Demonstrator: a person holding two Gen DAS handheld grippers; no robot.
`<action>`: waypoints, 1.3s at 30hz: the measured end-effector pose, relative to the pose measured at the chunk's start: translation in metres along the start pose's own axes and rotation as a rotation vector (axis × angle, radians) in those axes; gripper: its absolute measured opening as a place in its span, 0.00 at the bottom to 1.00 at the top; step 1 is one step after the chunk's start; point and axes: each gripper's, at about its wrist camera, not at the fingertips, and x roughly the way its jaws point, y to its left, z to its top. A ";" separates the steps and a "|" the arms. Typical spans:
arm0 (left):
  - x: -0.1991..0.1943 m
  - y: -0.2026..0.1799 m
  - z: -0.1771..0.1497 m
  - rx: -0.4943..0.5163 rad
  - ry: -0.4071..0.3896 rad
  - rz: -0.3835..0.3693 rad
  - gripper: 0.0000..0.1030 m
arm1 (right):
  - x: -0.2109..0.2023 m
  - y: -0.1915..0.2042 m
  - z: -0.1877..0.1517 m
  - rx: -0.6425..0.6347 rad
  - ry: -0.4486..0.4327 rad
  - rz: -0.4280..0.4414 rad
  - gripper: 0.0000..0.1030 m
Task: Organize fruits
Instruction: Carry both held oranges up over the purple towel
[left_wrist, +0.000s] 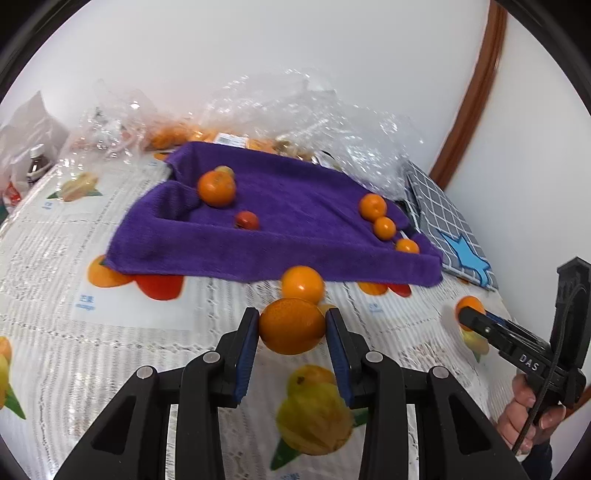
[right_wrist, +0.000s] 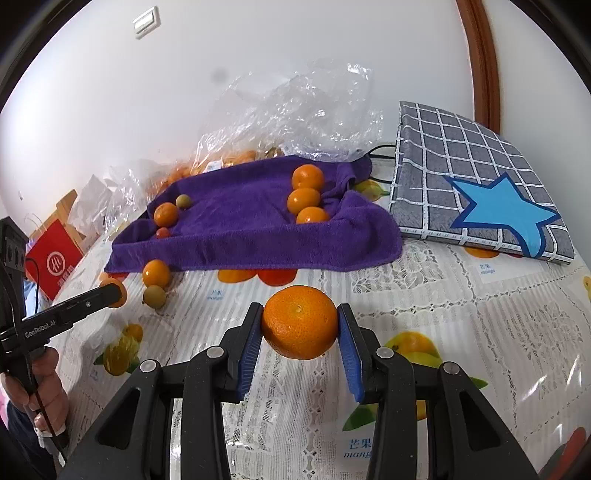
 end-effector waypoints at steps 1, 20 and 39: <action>-0.001 0.002 0.001 -0.005 -0.005 0.004 0.34 | -0.001 0.000 0.001 0.002 -0.001 0.001 0.39; -0.029 0.015 0.047 -0.018 -0.114 0.064 0.34 | -0.001 0.021 0.070 -0.079 -0.086 0.030 0.39; 0.037 0.060 0.111 -0.111 -0.140 0.124 0.34 | 0.082 0.041 0.126 -0.073 -0.011 0.097 0.39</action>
